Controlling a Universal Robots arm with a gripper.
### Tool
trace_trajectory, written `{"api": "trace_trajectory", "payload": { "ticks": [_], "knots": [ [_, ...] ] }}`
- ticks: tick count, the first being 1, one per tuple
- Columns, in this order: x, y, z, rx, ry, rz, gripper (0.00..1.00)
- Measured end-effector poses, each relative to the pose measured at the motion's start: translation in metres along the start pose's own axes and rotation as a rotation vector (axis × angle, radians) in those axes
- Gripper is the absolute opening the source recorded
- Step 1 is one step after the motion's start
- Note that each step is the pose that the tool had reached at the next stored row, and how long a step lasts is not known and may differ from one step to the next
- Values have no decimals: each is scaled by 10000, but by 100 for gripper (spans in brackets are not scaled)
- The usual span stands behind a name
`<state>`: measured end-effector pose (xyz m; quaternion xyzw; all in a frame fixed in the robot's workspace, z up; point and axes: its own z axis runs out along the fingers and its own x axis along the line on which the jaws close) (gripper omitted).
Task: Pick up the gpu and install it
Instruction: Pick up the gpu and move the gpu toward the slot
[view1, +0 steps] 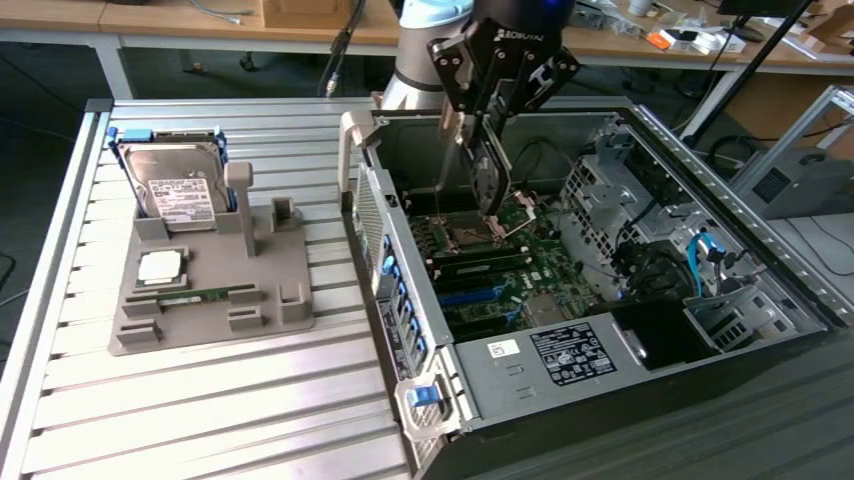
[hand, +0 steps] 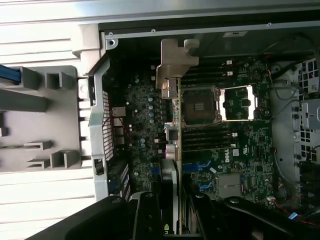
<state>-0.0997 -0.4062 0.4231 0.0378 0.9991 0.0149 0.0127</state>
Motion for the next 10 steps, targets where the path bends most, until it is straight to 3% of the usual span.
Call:
{"api": "trace_trajectory", "payload": {
  "ticks": [10],
  "knots": [
    [-84, 5, 34, 29, -2, -1, 27]
  ]
}}
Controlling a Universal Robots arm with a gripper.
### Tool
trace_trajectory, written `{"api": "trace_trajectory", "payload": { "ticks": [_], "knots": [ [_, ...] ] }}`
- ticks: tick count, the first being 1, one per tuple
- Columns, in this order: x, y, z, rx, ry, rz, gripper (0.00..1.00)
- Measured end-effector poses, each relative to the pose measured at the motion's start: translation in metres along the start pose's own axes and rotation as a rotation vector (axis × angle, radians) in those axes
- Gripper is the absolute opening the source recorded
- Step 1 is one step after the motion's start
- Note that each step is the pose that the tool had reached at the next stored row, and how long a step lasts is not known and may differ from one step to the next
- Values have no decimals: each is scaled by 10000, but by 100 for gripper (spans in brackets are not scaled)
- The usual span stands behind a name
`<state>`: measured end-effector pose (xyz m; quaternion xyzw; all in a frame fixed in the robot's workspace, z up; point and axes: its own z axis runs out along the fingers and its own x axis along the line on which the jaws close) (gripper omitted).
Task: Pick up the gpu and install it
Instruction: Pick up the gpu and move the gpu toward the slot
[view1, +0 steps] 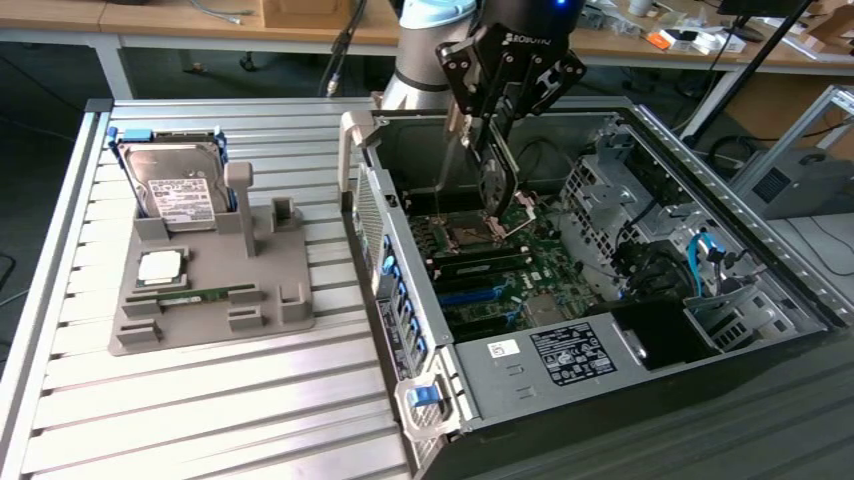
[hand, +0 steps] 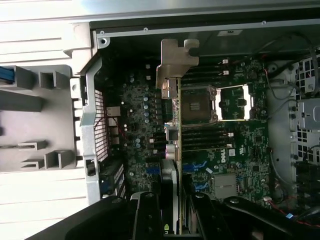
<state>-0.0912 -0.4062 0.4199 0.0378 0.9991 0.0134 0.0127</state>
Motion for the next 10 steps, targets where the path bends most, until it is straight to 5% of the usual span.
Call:
{"api": "trace_trajectory", "payload": {
  "ticks": [10],
  "knots": [
    [-81, 5, 36, 29, -2, -1, 27]
  ]
}}
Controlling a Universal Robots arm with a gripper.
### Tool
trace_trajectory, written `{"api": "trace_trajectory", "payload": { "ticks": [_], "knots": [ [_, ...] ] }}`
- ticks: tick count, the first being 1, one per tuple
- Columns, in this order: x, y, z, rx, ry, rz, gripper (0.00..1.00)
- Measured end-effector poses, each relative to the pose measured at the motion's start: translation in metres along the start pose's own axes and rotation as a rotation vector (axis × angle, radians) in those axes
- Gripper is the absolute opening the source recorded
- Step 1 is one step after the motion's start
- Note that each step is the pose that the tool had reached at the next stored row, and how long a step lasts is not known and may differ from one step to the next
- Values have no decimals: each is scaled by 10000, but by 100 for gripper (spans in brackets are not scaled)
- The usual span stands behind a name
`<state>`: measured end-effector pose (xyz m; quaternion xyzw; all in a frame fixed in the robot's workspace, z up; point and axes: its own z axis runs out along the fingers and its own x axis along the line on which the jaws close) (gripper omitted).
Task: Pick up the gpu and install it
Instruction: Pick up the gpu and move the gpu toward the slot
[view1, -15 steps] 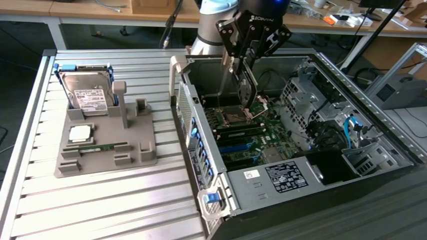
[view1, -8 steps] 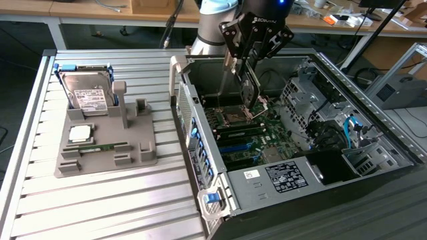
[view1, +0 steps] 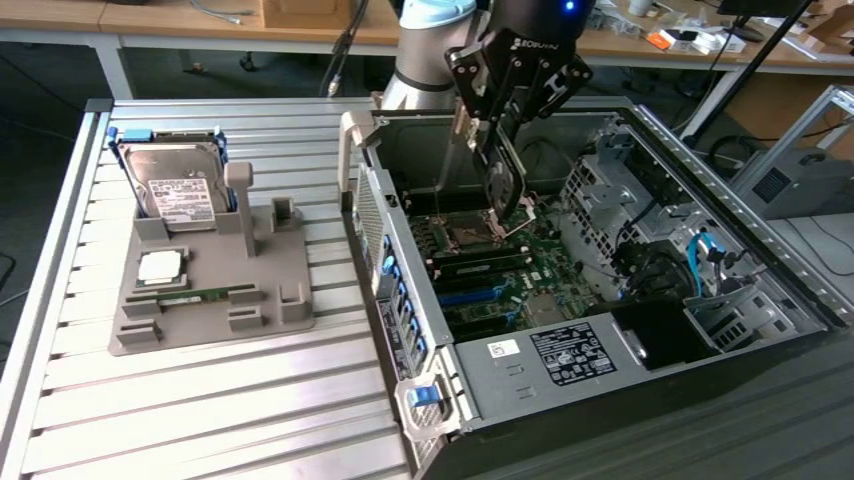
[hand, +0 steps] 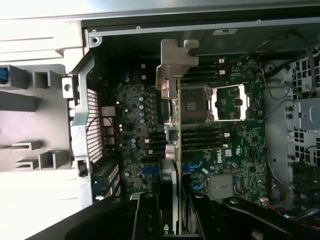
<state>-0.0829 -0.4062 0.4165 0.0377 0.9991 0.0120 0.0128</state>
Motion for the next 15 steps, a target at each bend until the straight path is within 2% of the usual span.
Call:
{"api": "trace_trajectory", "payload": {
  "ticks": [15],
  "knots": [
    [-103, 7, 44, 35, -3, -1, 27]
  ]
}}
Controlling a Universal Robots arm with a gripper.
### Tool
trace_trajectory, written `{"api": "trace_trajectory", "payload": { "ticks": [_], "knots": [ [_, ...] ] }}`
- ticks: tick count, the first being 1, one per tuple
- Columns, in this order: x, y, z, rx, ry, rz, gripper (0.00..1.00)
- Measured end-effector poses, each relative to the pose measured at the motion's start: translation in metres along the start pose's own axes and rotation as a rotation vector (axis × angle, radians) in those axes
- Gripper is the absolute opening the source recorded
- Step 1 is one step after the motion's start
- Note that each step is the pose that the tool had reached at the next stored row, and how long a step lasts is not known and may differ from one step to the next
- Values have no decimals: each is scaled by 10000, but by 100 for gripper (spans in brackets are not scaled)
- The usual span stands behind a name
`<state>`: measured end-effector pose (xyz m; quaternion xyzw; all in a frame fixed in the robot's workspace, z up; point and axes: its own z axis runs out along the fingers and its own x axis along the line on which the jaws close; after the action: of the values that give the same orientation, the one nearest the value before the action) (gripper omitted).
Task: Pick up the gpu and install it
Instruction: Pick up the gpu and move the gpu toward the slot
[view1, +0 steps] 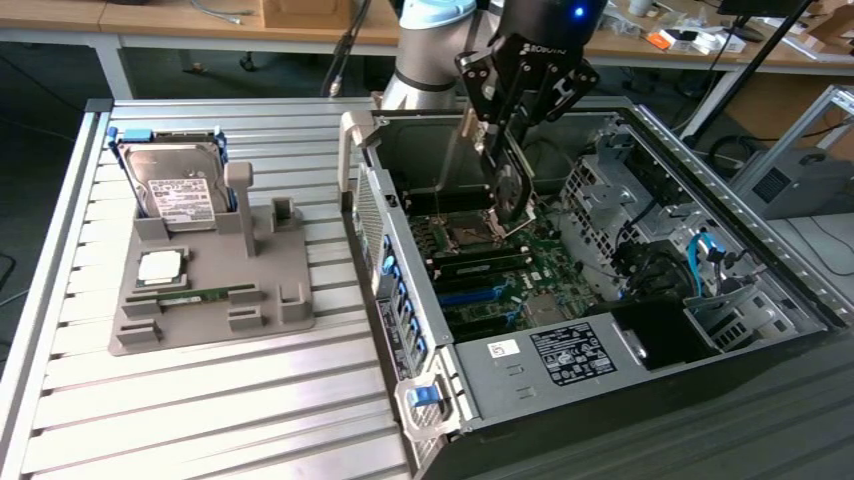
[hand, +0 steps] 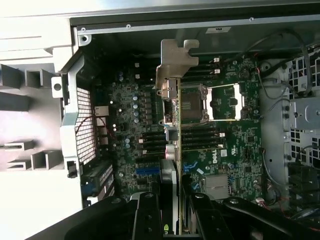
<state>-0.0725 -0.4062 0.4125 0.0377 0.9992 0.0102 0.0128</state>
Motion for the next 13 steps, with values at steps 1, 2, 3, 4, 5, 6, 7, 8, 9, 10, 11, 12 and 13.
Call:
{"api": "trace_trajectory", "payload": {
  "ticks": [1, 2, 3, 4, 5, 6, 7, 8, 9, 10, 11, 12, 13],
  "knots": [
    [-5, 0, 3, 2, 0, 0, 27],
    [-11, 1, 6, 3, 0, 0, 27],
    [-17, 1, 9, 6, 0, 0, 27],
    [-23, 2, 12, 8, 0, 0, 27],
    [-29, 2, 15, 10, 0, 0, 27],
    [-34, 2, 18, 12, -1, 0, 27],
    [-38, 2, 21, 14, -1, 0, 27],
    [-42, 3, 25, 16, -1, 0, 27],
    [-45, 3, 29, 18, -1, 0, 27],
    [-48, 3, 32, 20, -2, 0, 27],
    [-49, 3, 35, 22, -1, 0, 27],
    [-50, 3, 36, 23, -1, 1, 27],
    [-50, 3, 37, 25, -1, 1, 27]
  ]
}}
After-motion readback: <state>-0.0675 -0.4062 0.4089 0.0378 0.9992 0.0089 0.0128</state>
